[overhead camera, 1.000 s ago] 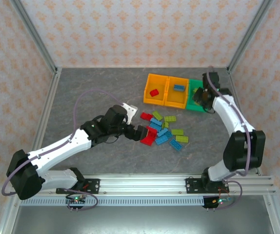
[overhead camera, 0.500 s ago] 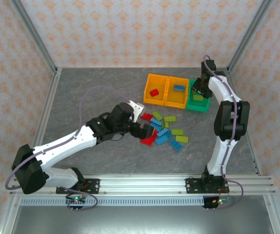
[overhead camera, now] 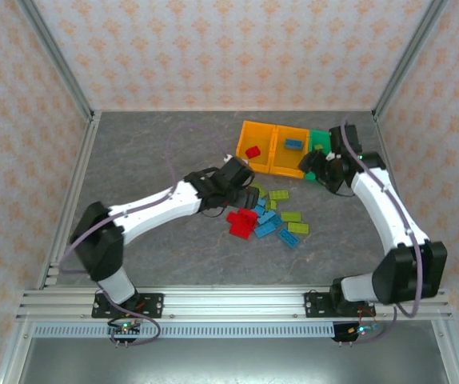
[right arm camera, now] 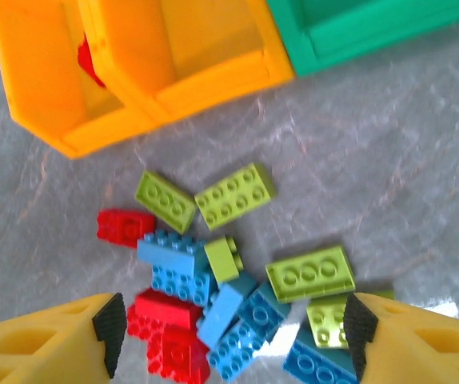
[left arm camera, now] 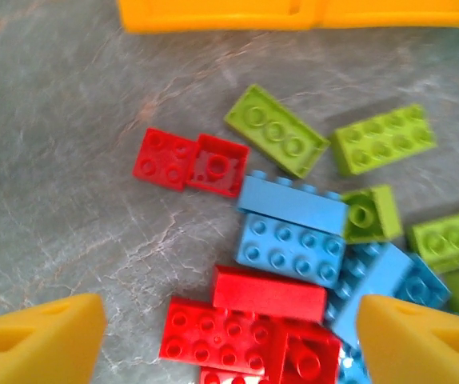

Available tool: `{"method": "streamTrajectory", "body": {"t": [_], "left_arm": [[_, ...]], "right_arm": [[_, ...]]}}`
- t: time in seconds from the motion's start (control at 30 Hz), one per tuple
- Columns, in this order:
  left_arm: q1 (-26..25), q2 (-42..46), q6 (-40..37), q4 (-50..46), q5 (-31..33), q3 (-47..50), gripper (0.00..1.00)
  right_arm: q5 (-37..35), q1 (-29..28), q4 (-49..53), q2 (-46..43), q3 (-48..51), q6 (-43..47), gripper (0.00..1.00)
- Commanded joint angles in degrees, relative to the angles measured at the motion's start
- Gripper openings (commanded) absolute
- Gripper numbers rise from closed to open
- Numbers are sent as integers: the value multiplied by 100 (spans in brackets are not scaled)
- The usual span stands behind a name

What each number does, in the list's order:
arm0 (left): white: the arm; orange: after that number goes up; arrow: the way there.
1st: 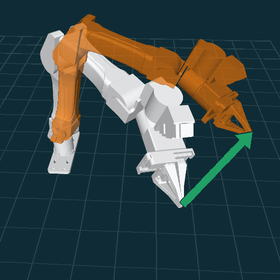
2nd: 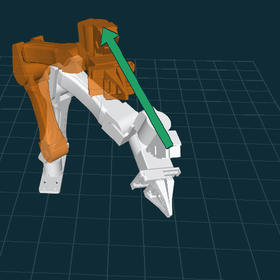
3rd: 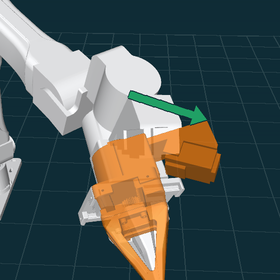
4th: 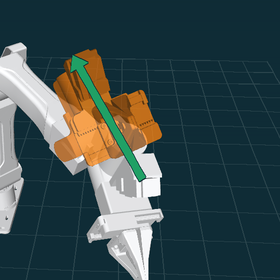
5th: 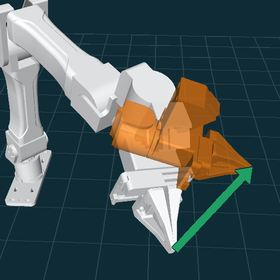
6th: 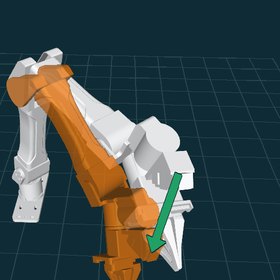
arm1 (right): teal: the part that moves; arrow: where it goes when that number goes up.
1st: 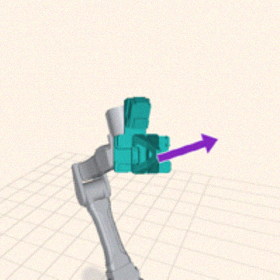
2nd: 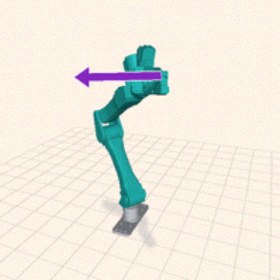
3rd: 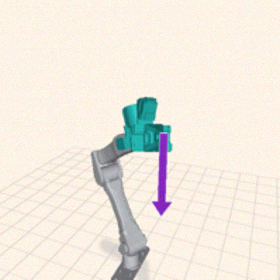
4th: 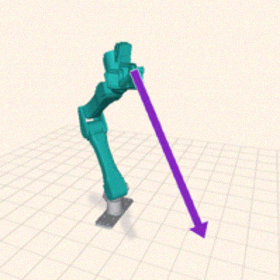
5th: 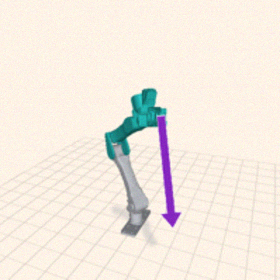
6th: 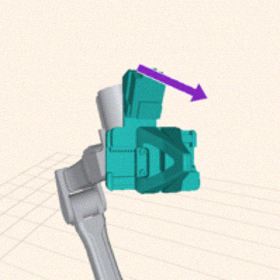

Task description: Sort the legos into containers by color

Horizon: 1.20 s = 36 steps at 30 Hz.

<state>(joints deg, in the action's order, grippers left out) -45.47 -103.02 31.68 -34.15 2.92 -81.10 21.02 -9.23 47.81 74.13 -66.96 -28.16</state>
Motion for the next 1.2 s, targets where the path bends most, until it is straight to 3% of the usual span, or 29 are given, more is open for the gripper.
{"method": "streamTrajectory", "body": {"t": [0.0, 0.17, 0.37, 0.6, 0.77, 1.0, 1.1, 1.17], "left_arm": [[307, -530, 799, -640, 261, -502, 72], [689, -1419, 1209, -654, -483, -1243, 64], [931, -2035, 2386, -1212, -397, -1959, 68], [1023, -2448, 3694, -1777, -859, -2179, 73], [1029, -2528, 3888, -1511, -1069, -1951, 72], [1031, -2685, 3829, -1526, -1181, -2080, 52], [1054, -2764, 3768, -1604, -1210, -2131, 51], [1071, -2815, 3759, -1554, -1288, -2118, 52]], "right_arm": [[-216, 31, 440, -257, 158, -124, 75], [-405, 28, 823, -371, 45, 89, 76], [-431, 27, 870, -519, 164, 67, 76], [-626, 34, 966, -595, 247, 101, 77], [-713, 29, 1035, -841, 281, 149, 77], [-662, 27, 1116, -874, 276, 239, 77], [-202, 27, 1056, -878, 242, 418, 77], [583, 6, 885, -891, 236, 715, 77]]}}
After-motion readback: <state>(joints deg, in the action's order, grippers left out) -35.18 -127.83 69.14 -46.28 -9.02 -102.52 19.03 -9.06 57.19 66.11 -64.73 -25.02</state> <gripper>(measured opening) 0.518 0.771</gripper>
